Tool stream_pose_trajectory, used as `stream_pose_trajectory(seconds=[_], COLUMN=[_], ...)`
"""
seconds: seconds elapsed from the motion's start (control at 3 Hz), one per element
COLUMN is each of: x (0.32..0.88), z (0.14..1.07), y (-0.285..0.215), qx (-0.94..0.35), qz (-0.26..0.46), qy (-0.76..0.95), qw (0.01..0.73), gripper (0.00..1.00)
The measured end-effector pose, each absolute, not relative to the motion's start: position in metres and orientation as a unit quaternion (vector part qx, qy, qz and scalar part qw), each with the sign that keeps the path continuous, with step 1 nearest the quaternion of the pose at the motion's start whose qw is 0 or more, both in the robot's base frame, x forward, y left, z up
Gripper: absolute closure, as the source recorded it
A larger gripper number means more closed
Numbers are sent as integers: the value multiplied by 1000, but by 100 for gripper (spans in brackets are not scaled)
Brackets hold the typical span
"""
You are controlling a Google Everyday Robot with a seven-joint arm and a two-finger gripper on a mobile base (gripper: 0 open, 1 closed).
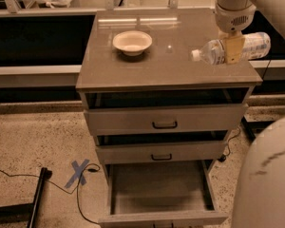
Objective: Place blue plastic bottle into bottom drawer
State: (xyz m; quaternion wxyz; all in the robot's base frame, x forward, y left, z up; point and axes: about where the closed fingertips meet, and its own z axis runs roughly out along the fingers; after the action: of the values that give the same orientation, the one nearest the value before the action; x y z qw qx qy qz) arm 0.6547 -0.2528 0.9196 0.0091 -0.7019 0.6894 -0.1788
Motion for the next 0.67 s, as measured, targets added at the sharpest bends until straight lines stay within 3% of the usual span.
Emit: stream_pose_trajectory(seconds=[0.67], x=[633], z=[885], y=[-273], qx=[-681], qz=[-104], qy=[722], qw=[70], gripper=[100])
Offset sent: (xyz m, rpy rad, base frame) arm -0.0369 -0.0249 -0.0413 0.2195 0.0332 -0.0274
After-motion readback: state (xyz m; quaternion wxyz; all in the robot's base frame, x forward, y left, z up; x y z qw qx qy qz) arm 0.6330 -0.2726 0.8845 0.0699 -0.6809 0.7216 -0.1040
